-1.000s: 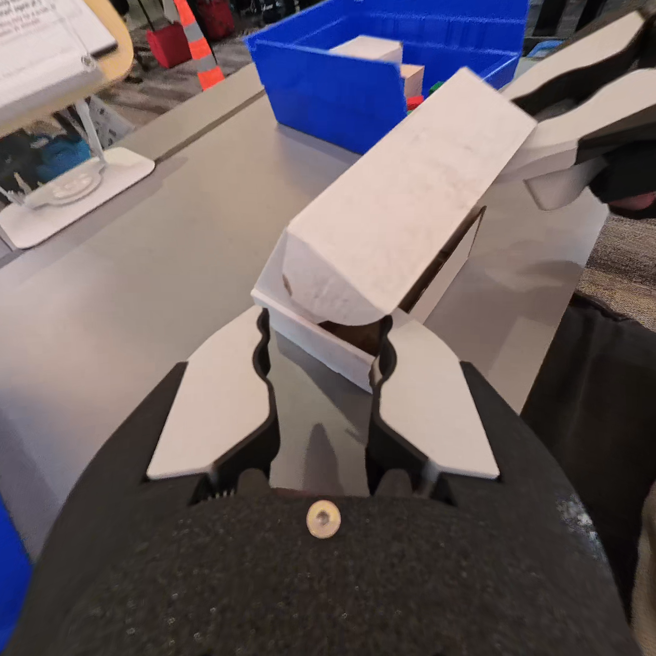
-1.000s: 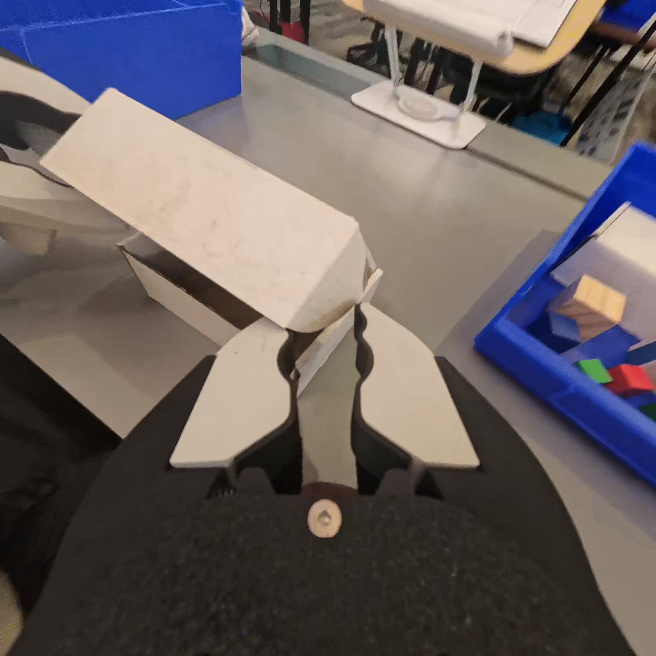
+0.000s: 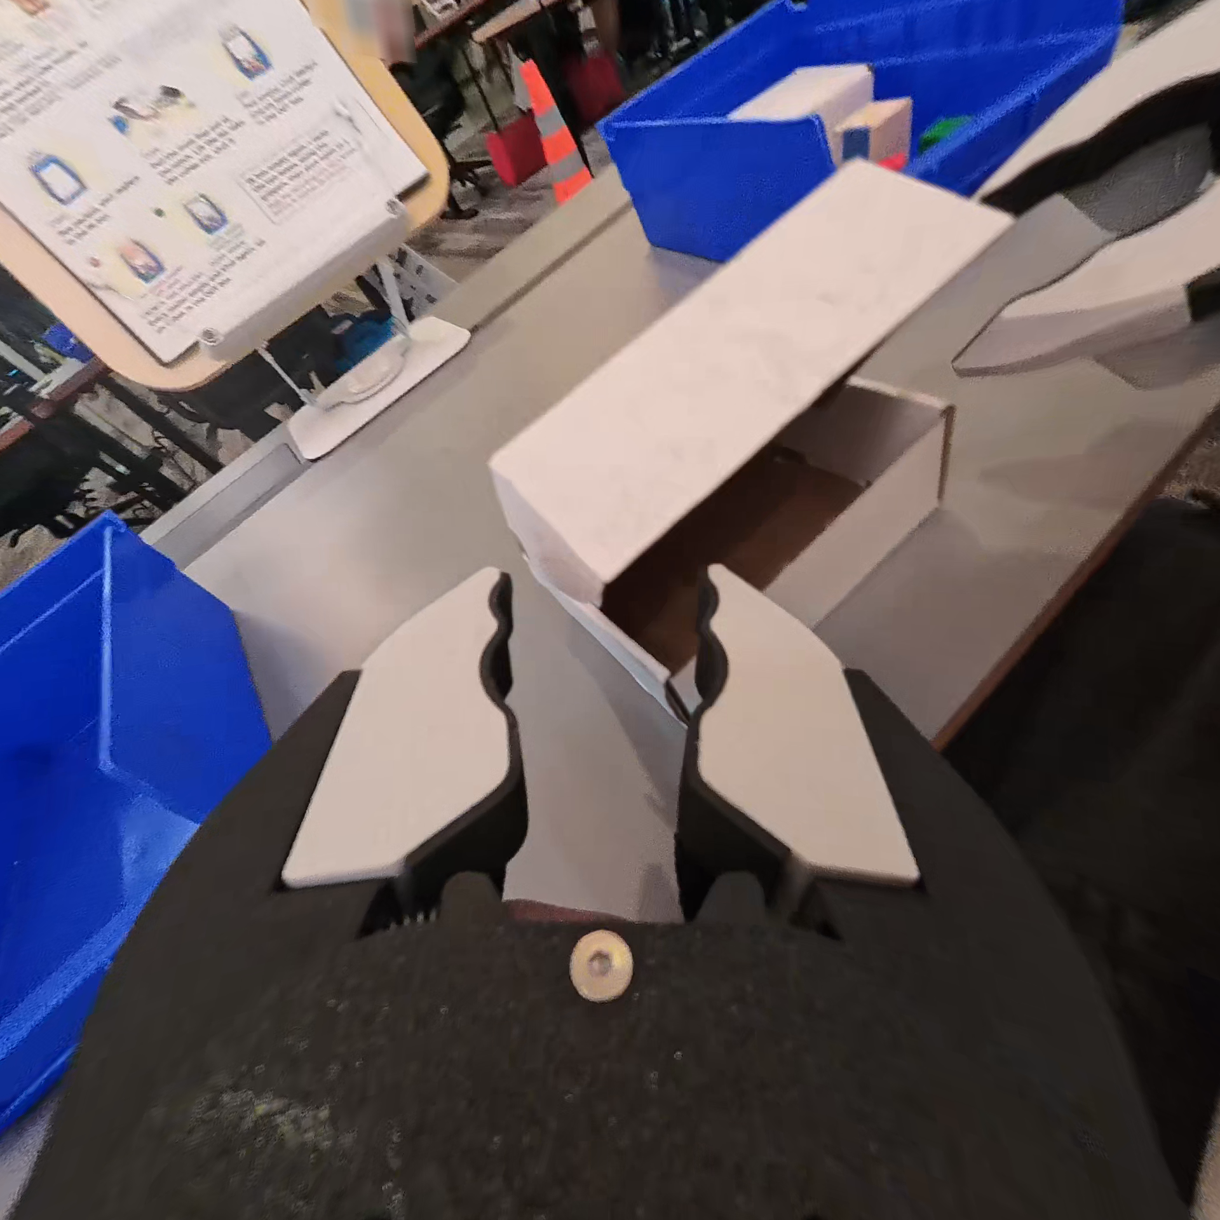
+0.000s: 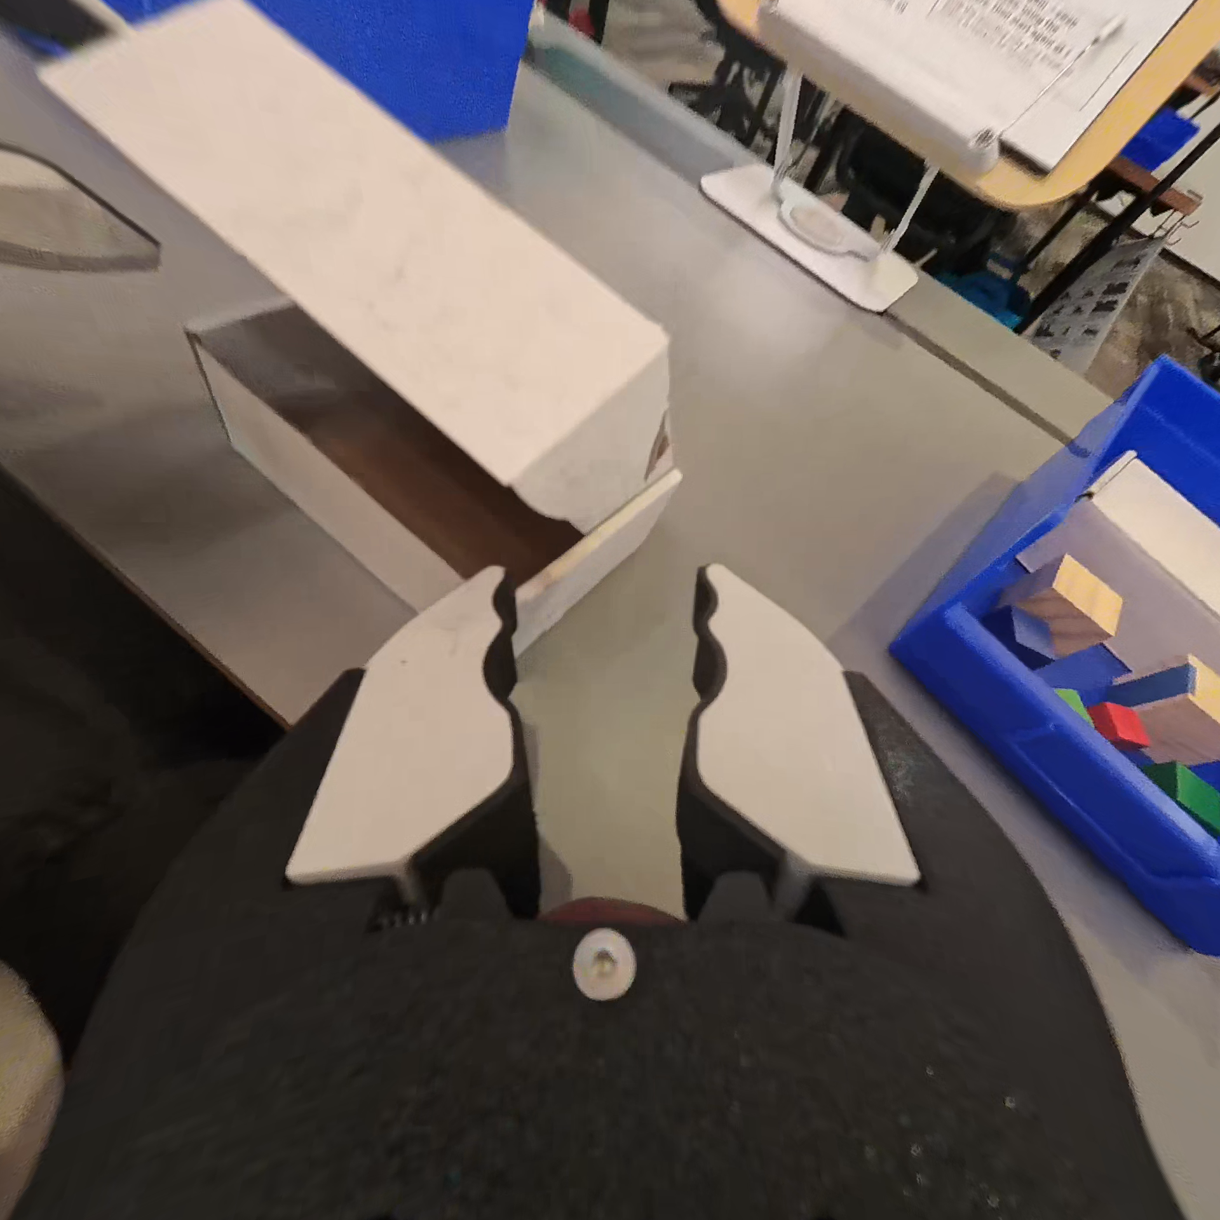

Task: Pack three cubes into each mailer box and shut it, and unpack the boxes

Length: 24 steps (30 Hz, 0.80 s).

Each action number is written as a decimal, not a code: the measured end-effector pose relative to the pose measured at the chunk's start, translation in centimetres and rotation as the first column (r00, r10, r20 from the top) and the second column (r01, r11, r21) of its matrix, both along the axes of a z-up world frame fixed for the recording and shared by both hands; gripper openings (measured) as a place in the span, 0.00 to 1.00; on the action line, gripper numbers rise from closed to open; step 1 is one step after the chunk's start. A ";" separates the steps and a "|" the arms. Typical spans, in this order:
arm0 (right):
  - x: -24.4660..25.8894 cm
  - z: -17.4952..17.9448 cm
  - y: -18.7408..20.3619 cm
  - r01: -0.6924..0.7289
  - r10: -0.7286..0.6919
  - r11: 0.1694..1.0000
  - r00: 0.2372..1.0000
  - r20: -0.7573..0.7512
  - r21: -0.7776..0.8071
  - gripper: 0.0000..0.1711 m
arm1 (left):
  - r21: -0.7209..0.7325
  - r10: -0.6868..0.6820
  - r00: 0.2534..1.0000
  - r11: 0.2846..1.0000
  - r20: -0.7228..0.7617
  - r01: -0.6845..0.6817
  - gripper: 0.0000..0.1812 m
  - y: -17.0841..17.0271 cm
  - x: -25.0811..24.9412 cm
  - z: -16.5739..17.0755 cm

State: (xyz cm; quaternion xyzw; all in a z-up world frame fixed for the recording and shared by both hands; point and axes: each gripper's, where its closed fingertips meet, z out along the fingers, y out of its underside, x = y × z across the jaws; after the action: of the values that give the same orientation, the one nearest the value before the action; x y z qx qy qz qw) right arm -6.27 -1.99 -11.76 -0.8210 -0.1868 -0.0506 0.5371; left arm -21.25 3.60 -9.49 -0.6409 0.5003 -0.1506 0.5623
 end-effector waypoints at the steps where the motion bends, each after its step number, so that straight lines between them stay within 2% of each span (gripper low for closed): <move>1: -0.1 0.4 0.2 -0.002 0.003 1.000 1.000 -0.014 0.025 0.28 | -0.010 0.001 1.000 1.000 0.016 -0.001 0.28 0.2 0.2 0.2; 3: -0.4 1.0 0.7 -0.003 0.005 0.998 1.000 -0.023 0.066 0.23 | -0.041 -0.025 0.999 0.999 0.027 0.026 0.21 0.3 0.9 0.3; 4: -0.4 1.3 0.9 -0.001 0.003 0.996 1.000 -0.023 0.084 0.18 | -0.045 -0.027 0.999 0.999 0.030 0.028 0.20 0.4 1.2 0.4; 5: -0.6 1.3 1.1 -0.004 0.006 0.996 1.000 -0.023 0.087 0.09 | -0.045 -0.030 0.999 0.999 0.034 0.031 0.18 0.4 1.4 0.6; 6: -0.9 1.2 1.1 -0.010 0.011 0.997 1.000 -0.020 0.076 0.01 | -0.045 -0.039 0.999 0.998 0.039 0.040 0.10 0.2 1.5 0.9; 7: -0.9 1.2 0.9 0.001 0.000 0.998 1.000 -0.006 0.068 0.00 | -0.041 -0.048 0.998 0.998 0.042 0.050 0.08 -0.1 1.6 1.2; 10: -2.3 -0.2 -0.7 -0.066 0.066 0.997 0.998 0.005 -0.046 0.00 | -0.041 -0.049 0.999 0.998 -0.014 0.048 0.06 -0.8 0.7 0.5; 14: -3.9 -2.4 -2.3 -0.126 0.127 0.977 0.992 -0.007 -0.174 0.00 | -0.142 -0.084 0.992 0.987 -0.090 0.071 0.05 -1.9 -0.4 -2.3; 19: -4.1 -6.5 -2.7 -0.131 0.131 0.936 0.991 -0.022 -0.327 0.00 | -0.186 -0.121 0.973 0.979 -0.195 0.084 0.04 -1.8 -0.5 -5.5; 24: -4.3 -7.8 -3.1 -0.160 0.162 0.914 0.986 -0.026 -0.372 0.00 | -0.133 -0.105 0.967 0.988 -0.230 0.075 0.04 -1.5 -0.6 -5.9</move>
State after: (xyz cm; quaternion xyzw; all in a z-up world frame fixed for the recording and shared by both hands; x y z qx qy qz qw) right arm -10.56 -5.08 -19.60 -0.8897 -0.2614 0.0278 0.3732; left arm -21.83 2.14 -15.36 -0.6643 0.5821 -0.1292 0.4507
